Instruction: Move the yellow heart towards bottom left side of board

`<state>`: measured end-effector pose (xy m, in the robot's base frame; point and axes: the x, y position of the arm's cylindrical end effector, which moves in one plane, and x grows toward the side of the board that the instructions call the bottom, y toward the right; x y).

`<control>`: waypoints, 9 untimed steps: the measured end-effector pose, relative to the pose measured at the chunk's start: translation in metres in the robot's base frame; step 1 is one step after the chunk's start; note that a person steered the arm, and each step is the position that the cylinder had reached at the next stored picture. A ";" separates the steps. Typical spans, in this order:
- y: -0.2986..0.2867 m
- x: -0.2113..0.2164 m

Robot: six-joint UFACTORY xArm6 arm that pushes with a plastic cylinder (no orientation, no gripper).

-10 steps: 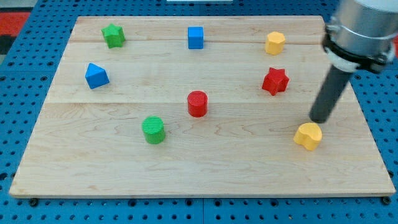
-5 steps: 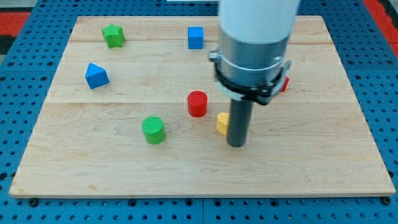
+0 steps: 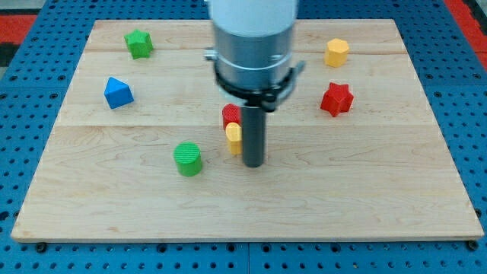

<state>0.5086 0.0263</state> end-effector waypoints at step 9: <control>-0.196 -0.094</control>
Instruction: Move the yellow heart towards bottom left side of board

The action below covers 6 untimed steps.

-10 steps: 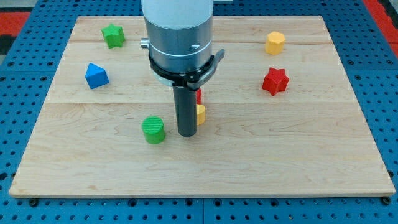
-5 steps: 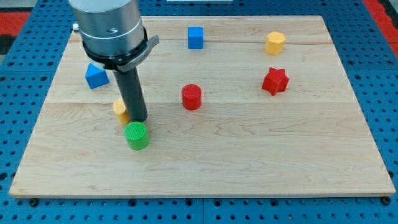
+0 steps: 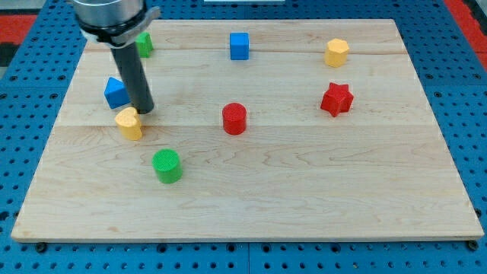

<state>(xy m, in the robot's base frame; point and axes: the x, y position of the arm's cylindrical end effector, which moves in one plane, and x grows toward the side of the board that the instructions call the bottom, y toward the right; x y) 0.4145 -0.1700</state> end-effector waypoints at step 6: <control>-0.004 0.078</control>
<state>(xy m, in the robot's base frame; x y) 0.4922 -0.1741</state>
